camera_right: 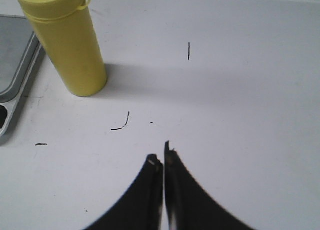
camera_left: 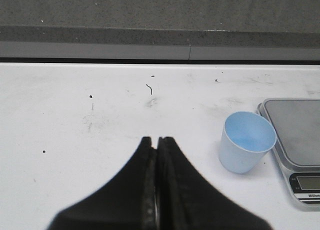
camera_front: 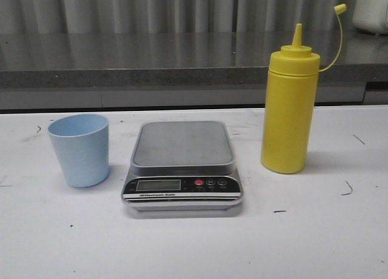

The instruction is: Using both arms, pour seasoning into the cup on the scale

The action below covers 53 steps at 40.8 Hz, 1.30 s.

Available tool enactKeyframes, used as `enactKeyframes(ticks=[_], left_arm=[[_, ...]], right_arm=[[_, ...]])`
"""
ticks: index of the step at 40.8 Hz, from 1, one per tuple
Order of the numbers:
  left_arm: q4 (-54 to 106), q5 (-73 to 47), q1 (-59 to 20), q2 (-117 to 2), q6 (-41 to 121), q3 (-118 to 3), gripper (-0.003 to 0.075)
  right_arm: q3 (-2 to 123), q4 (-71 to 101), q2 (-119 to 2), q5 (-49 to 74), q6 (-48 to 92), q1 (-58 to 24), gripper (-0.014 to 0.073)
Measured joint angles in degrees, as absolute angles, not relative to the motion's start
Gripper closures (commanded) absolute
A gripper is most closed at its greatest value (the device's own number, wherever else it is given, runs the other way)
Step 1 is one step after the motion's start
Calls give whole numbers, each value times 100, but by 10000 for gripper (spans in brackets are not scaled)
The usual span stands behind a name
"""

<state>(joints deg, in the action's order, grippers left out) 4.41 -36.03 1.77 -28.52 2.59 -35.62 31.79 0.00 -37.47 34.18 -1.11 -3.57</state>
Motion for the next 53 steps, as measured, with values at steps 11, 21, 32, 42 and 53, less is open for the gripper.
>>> enactKeyframes(ticks=[11,21,32,42,53], left_arm=[[441,-3638,177,-2990,259,-3562,230],[453,-3764,65,-3286,259,-3582,230],[465,-3835,-946,-4400,259,-4089,230],[475,-4086,-1588,-5888,259,-4864,230],[489,-4410,-1618,-7597,259,-5802,230]], right_arm=[[3179,0,-3747,3418,-111,-357,189],[3179,0,-3747,3418,-111,-357,189],[3179,0,-3747,3418,-111,-357,189],[3179,0,-3747,3418,-111,-357,189],[3179,0,-3747,3418,-111,-357,189]])
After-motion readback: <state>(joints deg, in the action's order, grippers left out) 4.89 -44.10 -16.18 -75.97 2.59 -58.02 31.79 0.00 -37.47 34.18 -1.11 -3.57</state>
